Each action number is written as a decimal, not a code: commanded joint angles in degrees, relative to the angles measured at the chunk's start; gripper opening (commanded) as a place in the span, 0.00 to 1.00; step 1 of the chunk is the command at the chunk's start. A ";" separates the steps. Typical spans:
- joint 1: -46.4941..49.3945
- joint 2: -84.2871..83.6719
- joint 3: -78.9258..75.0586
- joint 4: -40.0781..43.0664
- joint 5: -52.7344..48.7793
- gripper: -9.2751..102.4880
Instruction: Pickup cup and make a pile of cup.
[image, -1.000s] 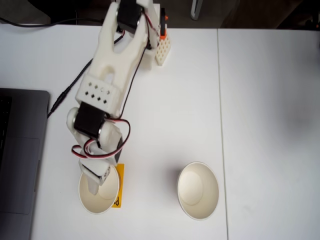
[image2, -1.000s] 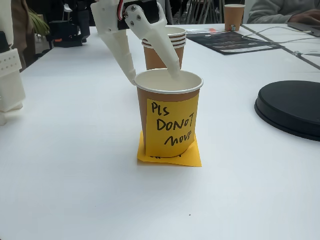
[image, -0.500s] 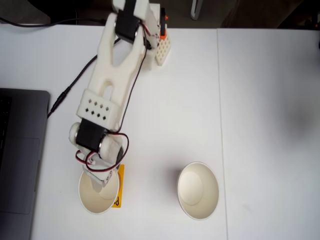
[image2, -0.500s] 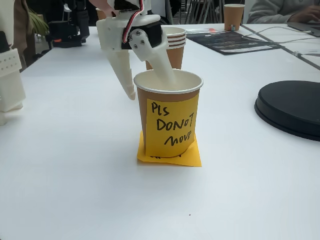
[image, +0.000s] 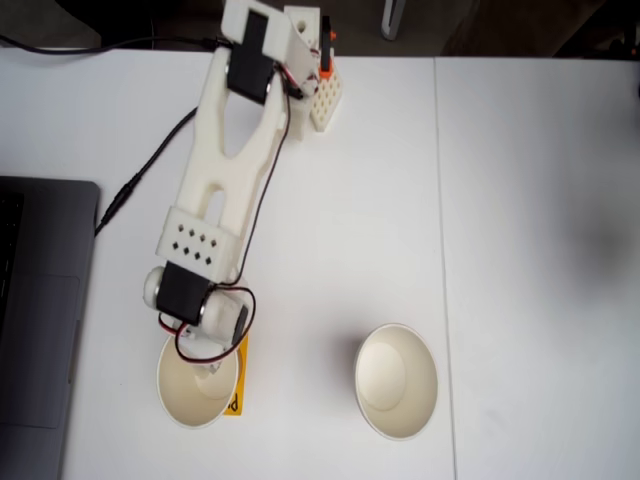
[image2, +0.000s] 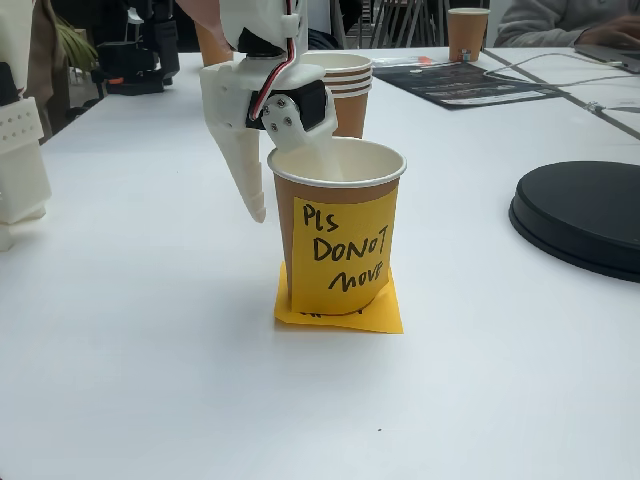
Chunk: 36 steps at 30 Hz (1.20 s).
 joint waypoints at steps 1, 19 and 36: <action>-0.35 1.49 -5.27 -0.35 0.44 0.30; -0.35 1.58 -5.27 0.35 0.44 0.02; -1.85 16.08 -4.22 0.35 0.18 0.02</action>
